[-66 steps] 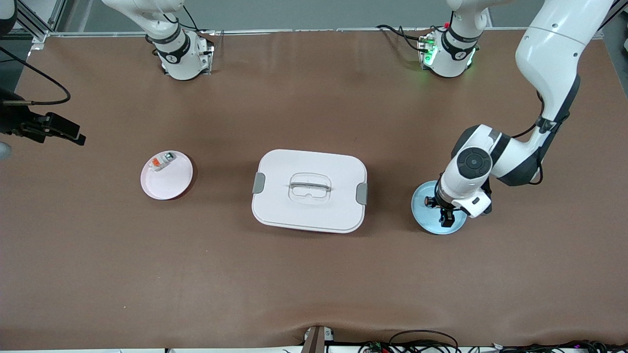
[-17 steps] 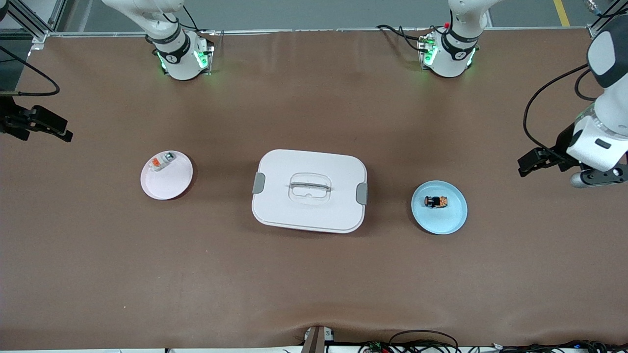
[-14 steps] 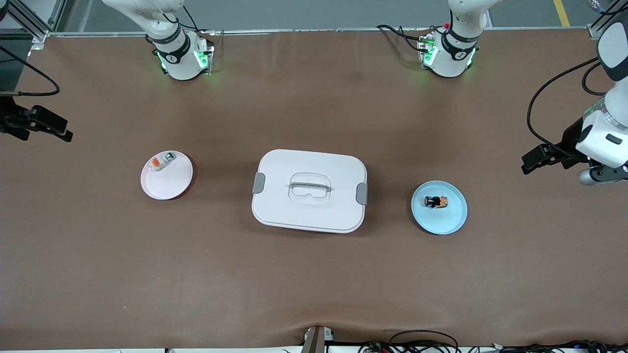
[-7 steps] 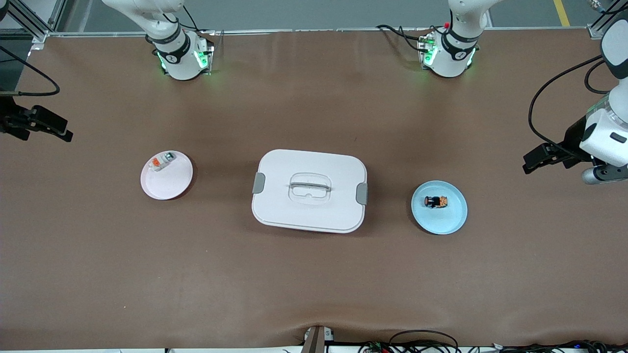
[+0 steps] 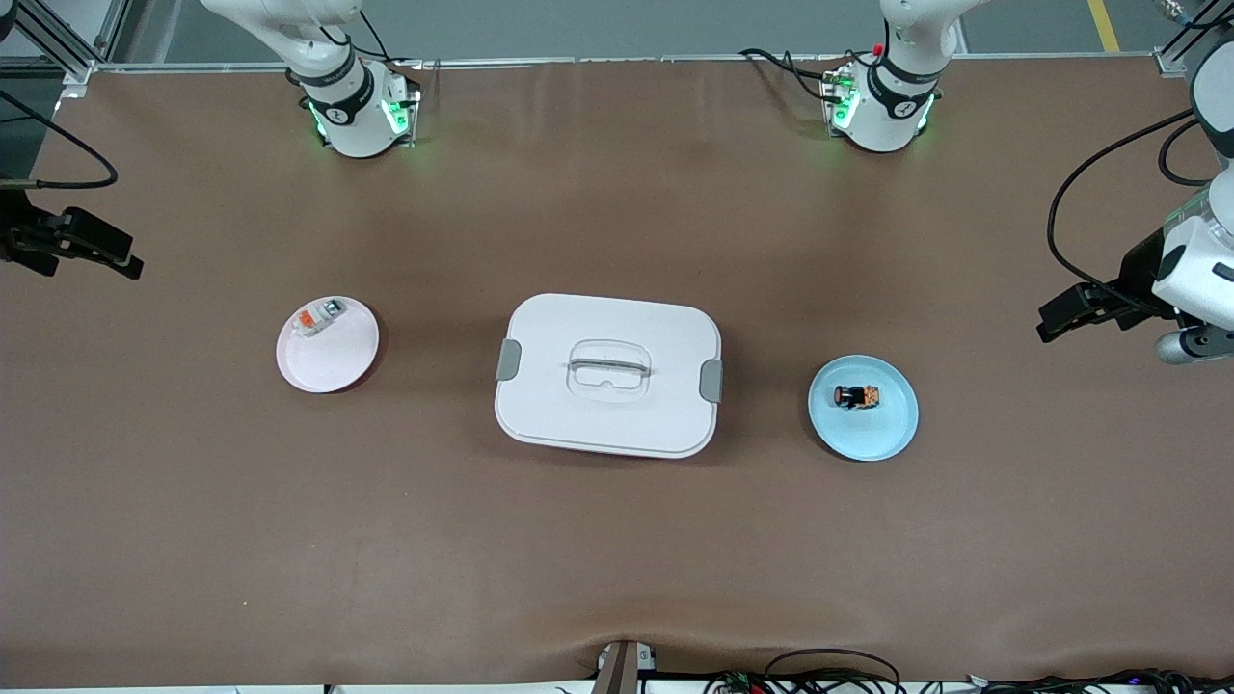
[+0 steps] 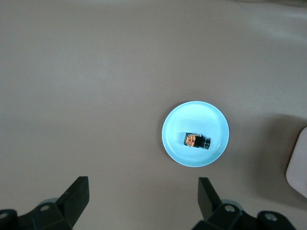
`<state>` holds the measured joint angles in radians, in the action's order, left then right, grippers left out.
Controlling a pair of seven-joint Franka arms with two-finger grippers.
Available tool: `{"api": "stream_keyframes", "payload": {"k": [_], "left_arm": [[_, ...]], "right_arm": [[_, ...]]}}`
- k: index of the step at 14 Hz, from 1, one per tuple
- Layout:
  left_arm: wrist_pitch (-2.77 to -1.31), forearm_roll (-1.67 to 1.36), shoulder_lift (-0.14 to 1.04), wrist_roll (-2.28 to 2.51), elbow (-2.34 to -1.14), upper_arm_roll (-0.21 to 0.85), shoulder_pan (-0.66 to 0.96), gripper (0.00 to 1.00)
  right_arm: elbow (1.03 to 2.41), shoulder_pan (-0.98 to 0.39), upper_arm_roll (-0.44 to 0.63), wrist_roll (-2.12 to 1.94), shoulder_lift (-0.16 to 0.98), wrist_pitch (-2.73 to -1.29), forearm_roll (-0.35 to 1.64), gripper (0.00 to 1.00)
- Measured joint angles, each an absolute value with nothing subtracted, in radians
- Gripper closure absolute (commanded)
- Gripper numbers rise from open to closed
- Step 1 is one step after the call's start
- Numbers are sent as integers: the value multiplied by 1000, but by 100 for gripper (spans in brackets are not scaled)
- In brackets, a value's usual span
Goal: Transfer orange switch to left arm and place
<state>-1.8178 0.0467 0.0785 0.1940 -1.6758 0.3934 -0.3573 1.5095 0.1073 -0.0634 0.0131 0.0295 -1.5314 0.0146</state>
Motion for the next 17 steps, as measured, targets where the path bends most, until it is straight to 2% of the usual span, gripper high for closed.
{"api": "stream_keyframes", "payload": {"k": [8, 11, 17], "left_arm": [[-1817, 24, 78, 194, -1672, 37, -7, 0], [-1817, 22, 78, 194, -1660, -5, 27, 0], [-1768, 19, 39, 194, -1644, -7, 28, 0]], "right_arm": [[1509, 107, -63, 13, 29, -1531, 15, 0], [1509, 107, -63, 13, 29, -1531, 15, 0], [1509, 107, -64, 13, 29, -1532, 15, 0]]}}
